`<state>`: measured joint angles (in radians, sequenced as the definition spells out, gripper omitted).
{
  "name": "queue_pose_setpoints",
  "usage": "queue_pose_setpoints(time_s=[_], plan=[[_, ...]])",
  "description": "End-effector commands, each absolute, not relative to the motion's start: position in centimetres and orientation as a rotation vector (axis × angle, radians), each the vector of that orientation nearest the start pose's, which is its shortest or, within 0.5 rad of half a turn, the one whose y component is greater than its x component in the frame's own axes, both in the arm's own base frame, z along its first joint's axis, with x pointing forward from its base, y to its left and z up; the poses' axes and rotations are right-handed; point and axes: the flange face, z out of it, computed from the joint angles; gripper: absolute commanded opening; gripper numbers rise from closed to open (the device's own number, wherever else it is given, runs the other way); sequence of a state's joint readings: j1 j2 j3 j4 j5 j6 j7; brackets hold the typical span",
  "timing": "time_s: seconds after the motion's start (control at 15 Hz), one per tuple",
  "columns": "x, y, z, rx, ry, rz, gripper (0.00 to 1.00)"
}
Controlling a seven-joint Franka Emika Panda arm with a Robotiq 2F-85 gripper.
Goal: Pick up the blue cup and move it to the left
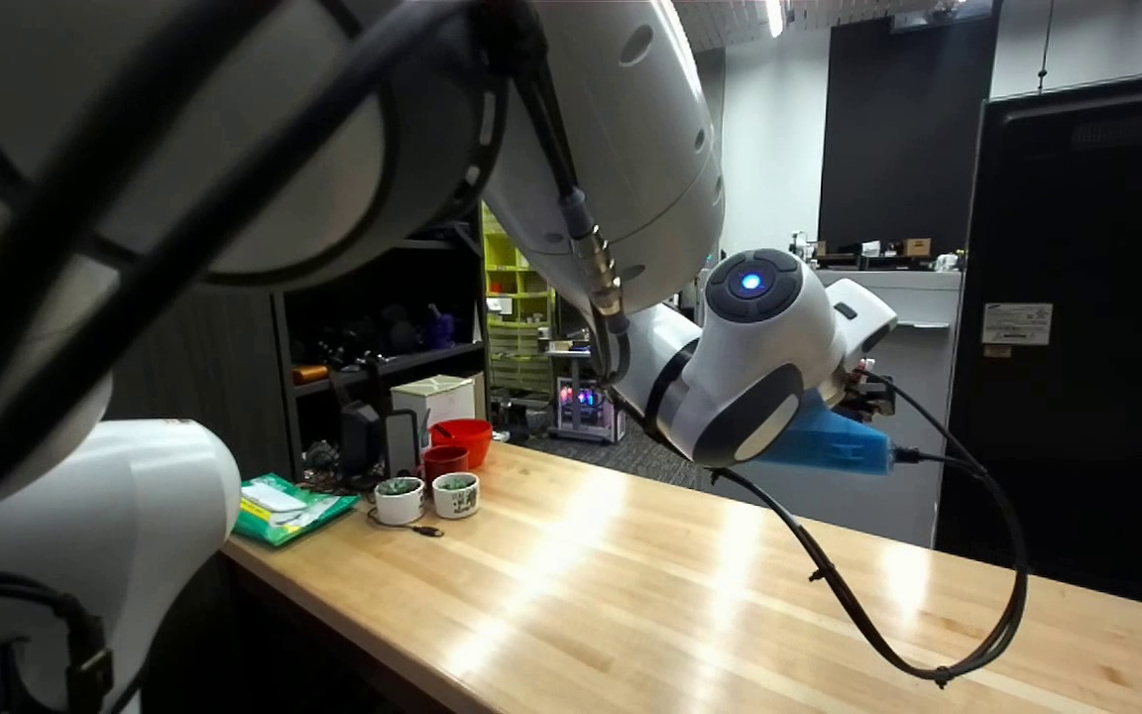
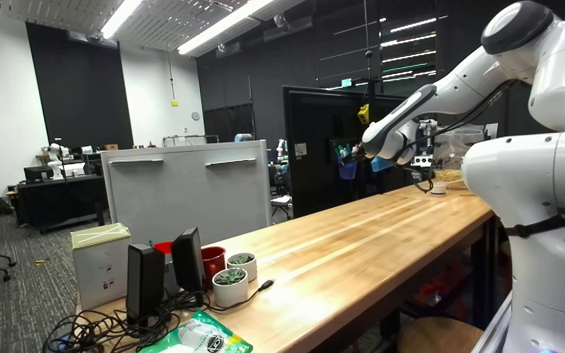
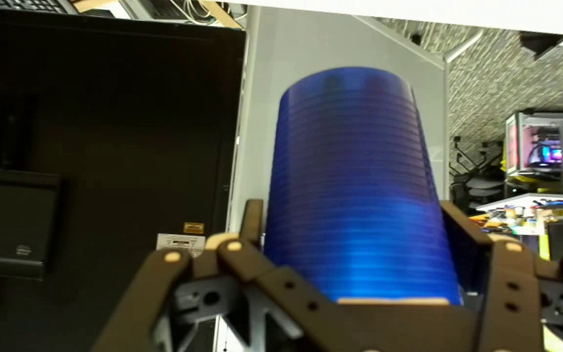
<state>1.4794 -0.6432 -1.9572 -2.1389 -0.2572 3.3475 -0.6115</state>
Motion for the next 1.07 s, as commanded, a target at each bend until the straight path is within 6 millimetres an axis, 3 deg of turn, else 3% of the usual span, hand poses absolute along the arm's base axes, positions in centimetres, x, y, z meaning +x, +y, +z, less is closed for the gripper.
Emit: queue_pose_setpoints(time_s=[0.0,0.33,0.4,0.73,0.8,0.87,0.93,1.0], plan=[[51.9,-35.6,40.2,-2.846,0.089,-1.751,0.58],[51.2,-38.8,40.1,-2.880,0.274,-1.841,0.58],[51.4,-40.3,41.0,-2.889,0.323,-1.836,0.58],[51.5,-42.4,41.4,-2.906,0.496,-1.835,0.58],[51.6,-42.5,41.4,-2.906,0.517,-1.833,0.58],[51.6,-42.7,40.0,-2.887,0.482,-1.820,0.58],[51.7,-42.8,40.0,-2.889,0.485,-1.816,0.83],[51.7,-42.7,39.8,-2.888,0.484,-1.810,0.83]])
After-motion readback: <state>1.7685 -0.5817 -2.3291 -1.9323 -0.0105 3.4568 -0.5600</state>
